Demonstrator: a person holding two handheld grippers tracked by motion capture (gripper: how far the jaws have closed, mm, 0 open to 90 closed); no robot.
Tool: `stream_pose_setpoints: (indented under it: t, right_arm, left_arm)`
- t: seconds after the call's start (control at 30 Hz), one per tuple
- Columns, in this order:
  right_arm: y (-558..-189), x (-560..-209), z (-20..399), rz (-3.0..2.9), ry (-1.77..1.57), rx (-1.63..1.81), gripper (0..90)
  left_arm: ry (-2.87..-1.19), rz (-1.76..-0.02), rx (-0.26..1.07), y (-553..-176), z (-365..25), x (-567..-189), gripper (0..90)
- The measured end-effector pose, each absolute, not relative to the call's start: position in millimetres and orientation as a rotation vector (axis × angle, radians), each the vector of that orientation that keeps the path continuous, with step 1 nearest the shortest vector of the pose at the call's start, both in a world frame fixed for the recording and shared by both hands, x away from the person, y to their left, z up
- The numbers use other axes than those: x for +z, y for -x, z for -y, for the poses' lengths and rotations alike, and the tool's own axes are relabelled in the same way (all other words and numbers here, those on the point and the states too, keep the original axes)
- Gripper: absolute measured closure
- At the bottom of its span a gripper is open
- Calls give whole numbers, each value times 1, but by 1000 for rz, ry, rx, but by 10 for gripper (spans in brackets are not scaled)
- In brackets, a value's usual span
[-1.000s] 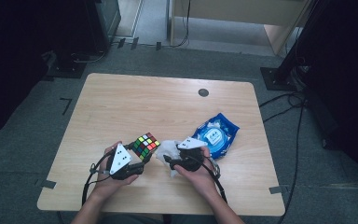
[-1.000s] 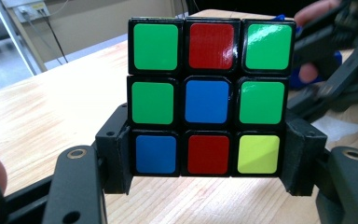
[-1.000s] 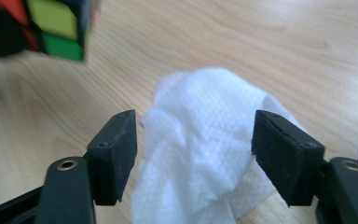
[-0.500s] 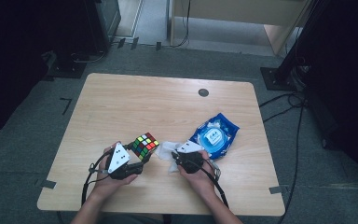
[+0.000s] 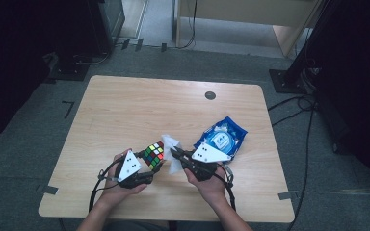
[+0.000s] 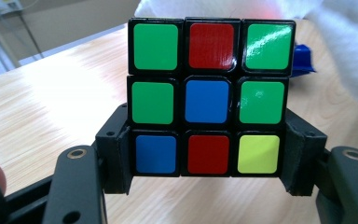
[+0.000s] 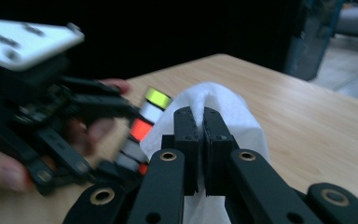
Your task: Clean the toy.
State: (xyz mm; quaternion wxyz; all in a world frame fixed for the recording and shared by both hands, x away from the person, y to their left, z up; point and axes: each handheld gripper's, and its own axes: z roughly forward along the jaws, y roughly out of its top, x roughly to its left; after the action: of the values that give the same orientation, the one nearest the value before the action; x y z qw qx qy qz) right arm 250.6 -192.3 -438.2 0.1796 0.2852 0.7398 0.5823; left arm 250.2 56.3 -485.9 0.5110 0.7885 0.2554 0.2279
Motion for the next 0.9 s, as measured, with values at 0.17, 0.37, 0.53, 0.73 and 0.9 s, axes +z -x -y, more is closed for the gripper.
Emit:
stream_pose_setpoints:
  t: [0.17,0.37,0.53,0.73,0.9]
  right_arm:
    - [-240,-430,180,-2119,-734,1720,877]
    - [-243,-436,178,-2109,-773,1701,873]
    - [-250,-441,188,-2063,-882,1673,871]
    - [-261,-455,198,-2058,-991,1583,870]
    - [-258,-447,199,-2048,-985,1629,870]
  left_arm:
    - [-1917,-567,524,-243,-44,-487,341]
    - [-1883,-518,506,-236,-40,-481,342]
    - [-1863,-502,501,-235,-43,-477,343]
    - [-1838,-527,516,-238,-51,-474,343]
    - [-1869,-565,522,-244,-53,-477,343]
